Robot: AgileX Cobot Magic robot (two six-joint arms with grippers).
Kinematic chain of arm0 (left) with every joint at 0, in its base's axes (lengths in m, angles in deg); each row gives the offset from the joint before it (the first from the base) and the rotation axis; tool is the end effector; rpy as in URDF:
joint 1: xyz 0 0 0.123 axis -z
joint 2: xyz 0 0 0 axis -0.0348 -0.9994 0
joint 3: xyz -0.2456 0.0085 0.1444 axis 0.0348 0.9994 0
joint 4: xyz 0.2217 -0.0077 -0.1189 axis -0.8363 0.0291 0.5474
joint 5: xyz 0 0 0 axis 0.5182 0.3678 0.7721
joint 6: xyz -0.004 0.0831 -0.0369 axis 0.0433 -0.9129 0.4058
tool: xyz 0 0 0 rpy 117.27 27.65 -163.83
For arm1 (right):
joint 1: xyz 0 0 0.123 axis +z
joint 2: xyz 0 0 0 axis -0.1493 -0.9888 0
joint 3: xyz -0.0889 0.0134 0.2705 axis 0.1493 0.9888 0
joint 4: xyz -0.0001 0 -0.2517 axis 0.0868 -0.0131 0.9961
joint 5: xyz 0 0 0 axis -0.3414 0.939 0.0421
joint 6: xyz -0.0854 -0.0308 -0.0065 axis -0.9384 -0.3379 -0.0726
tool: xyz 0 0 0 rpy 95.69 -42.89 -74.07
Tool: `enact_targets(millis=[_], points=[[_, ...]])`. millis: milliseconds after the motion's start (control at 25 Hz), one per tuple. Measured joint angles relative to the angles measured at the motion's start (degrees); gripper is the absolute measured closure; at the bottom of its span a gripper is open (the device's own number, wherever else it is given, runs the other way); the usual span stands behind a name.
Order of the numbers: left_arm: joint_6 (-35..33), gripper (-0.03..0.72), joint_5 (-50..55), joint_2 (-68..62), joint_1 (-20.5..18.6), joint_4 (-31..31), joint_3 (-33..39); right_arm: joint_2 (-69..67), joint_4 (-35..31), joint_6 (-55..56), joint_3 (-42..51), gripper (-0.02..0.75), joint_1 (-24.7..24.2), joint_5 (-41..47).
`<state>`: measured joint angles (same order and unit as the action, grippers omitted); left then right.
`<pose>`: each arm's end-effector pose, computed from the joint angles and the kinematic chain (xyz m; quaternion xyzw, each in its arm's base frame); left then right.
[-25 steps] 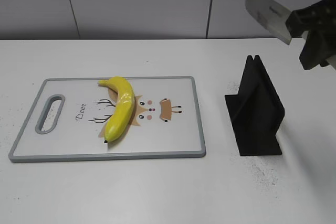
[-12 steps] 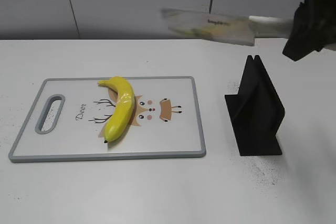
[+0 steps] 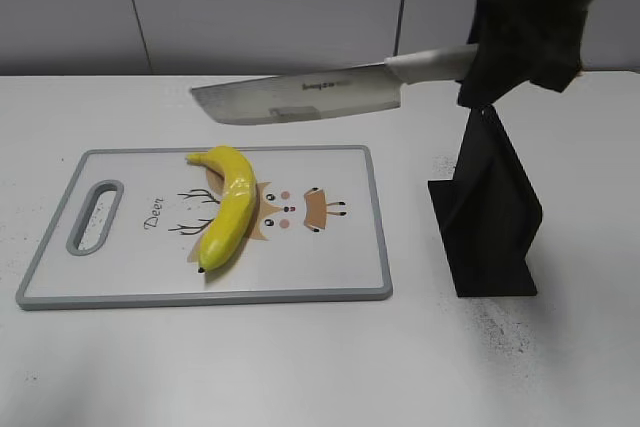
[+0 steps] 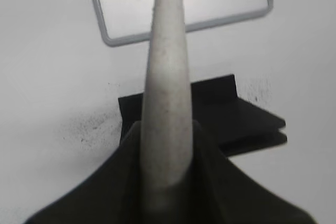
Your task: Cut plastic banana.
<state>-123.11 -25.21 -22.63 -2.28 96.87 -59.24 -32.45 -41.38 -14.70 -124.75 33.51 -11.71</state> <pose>0.1330 -0.0364 0.3255 0.3982 0.8264 -0.0544 0.3944 0.3079 0.1637 0.3248 -0.6419 0.7437 0.0589 0.1770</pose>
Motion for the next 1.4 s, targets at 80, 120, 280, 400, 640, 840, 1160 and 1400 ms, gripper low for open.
enact_targets(millis=[80,120,280,400,640,840,1160,1400], points=[[-3.7,0.21,0.8,-6.7,2.1,0.5,-4.6,-2.1,-1.6,-3.1,-1.3,0.576,0.4,0.0],[-4.8,0.21,1.0,-9.3,3.6,0.5,-6.9,-3.1,-1.7,-4.4,-1.8,0.576,0.8,0.0],[-6.2,0.21,2.5,-21.5,10.1,-3.2,-15.4,-6.7,-1.6,-7.9,-4.4,0.576,3.2,0.0],[-6.4,0.21,5.3,-29.1,14.3,-6.8,-21.6,-9.4,-1.6,-8.3,-6.4,0.576,5.0,0.0],[-6.4,0.21,7.1,-39.2,17.9,-11.4,-26.6,-13.0,-1.8,-8.5,-10.0,0.576,7.4,-0.1],[-7.2,0.21,5.6,-43.5,18.0,-13.6,-26.6,-13.1,-5.9,-9.0,-10.8,0.576,7.9,-1.2],[-7.8,0.29,4.0,-44.5,18.0,-14.3,-26.6,-13.1,-7.5,-9.4,-10.8,0.576,8.0,-2.9],[-7.8,0.452,3.7,-44.5,18.0,-14.4,-26.6,-13.1,-8.6,-9.4,-11.1,0.576,8.0,-4.4]])
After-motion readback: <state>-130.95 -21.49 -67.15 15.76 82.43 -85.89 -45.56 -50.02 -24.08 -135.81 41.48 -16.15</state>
